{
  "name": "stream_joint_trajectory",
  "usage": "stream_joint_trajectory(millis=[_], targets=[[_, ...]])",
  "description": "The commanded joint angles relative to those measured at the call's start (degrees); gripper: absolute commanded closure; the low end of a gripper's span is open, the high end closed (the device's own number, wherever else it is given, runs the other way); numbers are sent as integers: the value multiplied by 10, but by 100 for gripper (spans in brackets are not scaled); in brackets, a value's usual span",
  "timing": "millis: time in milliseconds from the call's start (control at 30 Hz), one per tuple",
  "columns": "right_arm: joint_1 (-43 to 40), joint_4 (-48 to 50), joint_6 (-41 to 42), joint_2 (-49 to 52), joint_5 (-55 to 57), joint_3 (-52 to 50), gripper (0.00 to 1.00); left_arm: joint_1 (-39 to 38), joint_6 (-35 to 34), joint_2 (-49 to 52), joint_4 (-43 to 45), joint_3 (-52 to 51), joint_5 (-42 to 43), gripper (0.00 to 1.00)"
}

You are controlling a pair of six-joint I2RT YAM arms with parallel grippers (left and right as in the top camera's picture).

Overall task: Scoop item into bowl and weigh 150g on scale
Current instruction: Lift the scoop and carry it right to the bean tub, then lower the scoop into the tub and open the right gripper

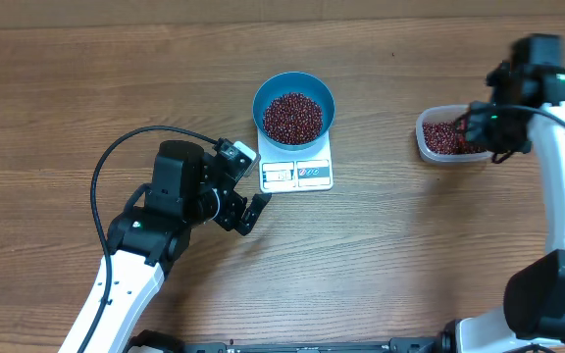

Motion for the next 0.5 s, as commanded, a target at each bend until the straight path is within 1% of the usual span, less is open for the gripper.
stream_joint_trajectory(millis=[0, 133, 300, 400, 467], targets=[[31, 0, 69, 2, 156, -4, 96, 3, -8, 3, 0, -2, 4, 1], [52, -2, 69, 2, 163, -4, 96, 3, -8, 3, 1, -2, 4, 0], [52, -1, 69, 2, 151, -4, 95, 3, -8, 3, 1, -2, 4, 0], [52, 0, 69, 2, 122, -4, 92, 3, -8, 3, 0, -2, 4, 0], [49, 7, 73, 2, 78, -4, 92, 3, -8, 3, 0, -2, 4, 0]])
